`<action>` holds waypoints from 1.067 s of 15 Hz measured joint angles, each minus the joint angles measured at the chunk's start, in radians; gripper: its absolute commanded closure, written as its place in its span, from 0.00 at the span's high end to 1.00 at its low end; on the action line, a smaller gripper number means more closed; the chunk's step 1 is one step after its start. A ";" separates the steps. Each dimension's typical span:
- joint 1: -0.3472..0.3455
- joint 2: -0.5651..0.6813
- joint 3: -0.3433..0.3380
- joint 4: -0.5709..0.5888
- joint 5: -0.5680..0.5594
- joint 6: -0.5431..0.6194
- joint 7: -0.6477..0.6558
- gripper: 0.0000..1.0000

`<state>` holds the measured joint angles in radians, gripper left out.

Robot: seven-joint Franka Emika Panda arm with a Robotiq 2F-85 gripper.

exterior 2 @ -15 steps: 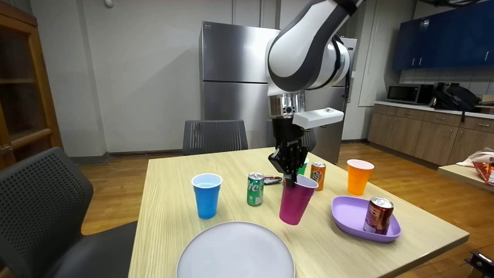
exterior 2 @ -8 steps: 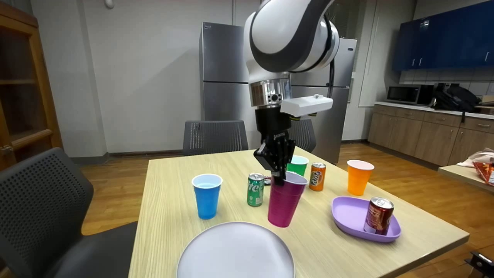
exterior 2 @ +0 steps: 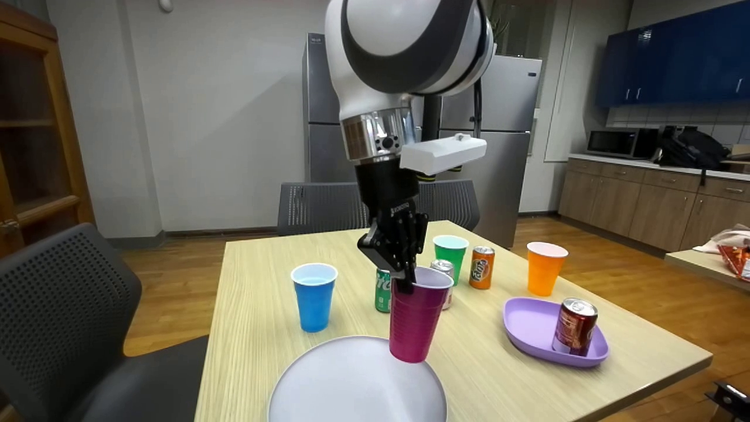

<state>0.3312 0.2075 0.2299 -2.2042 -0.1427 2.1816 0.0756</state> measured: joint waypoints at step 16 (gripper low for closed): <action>0.137 0.089 0.068 0.112 -0.083 -0.004 0.096 0.01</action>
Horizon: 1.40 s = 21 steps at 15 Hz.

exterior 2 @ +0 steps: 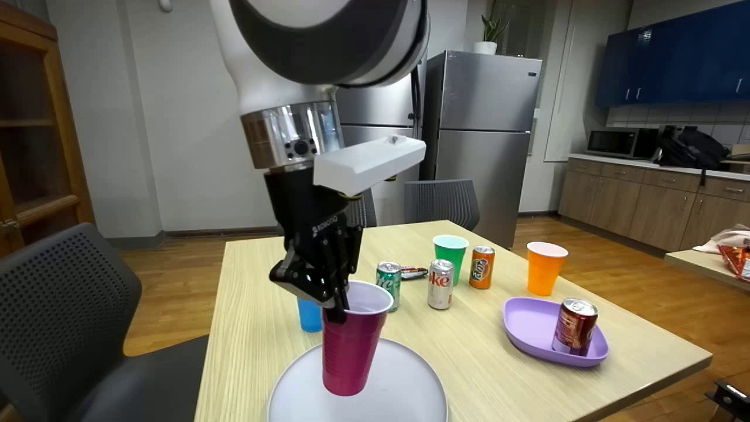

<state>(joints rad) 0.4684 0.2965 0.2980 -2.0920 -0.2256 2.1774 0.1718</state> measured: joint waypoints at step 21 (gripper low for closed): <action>0.140 0.248 -0.069 0.198 -0.123 0.001 0.125 0.01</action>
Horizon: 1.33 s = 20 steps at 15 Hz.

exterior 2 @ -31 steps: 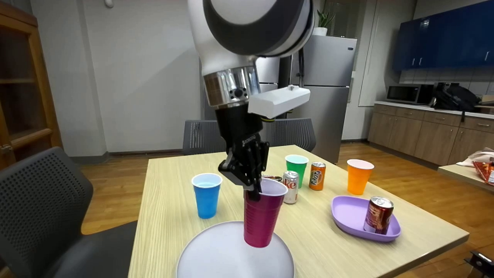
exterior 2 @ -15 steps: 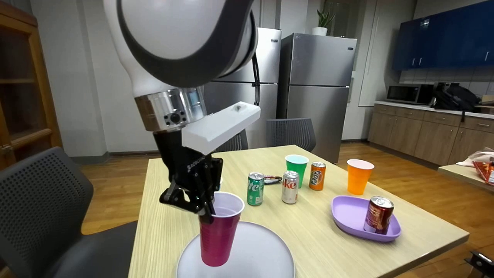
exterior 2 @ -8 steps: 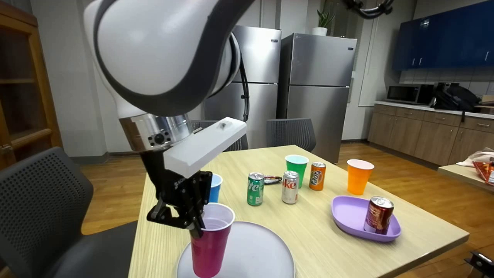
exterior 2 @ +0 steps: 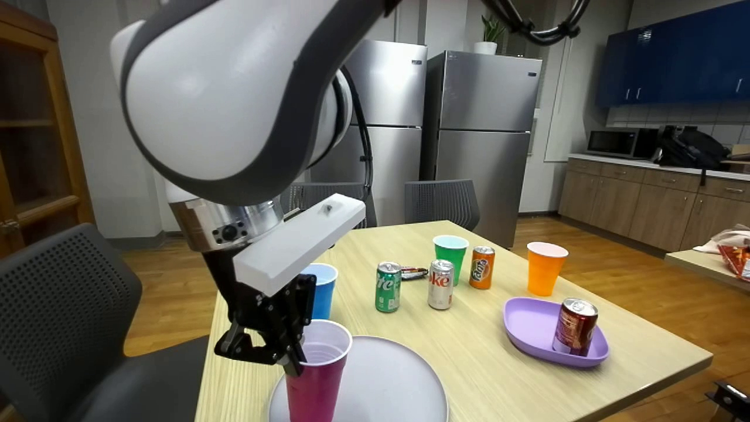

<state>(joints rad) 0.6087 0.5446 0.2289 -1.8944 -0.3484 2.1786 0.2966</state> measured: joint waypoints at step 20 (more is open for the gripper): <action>0.029 0.029 -0.033 0.047 0.030 -0.016 0.013 1.00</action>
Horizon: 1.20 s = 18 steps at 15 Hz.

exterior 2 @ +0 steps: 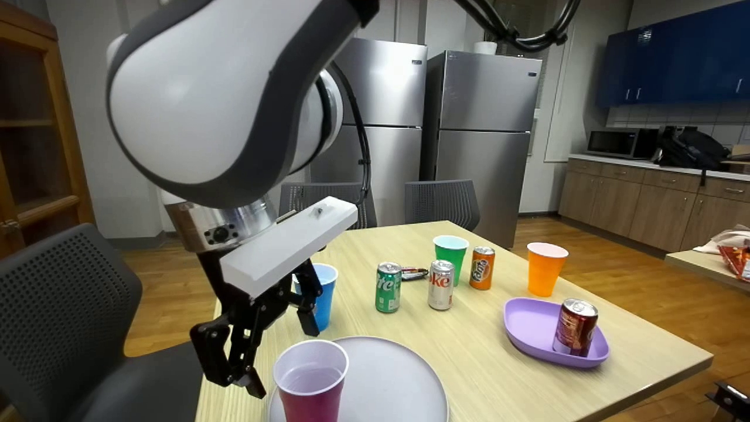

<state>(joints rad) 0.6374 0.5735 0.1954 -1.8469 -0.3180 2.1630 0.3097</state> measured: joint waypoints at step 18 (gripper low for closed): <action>-0.115 -0.078 0.003 0.078 0.133 -0.138 -0.011 1.00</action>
<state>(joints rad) 0.5223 0.4955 0.1984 -1.7687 -0.1851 2.0246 0.2987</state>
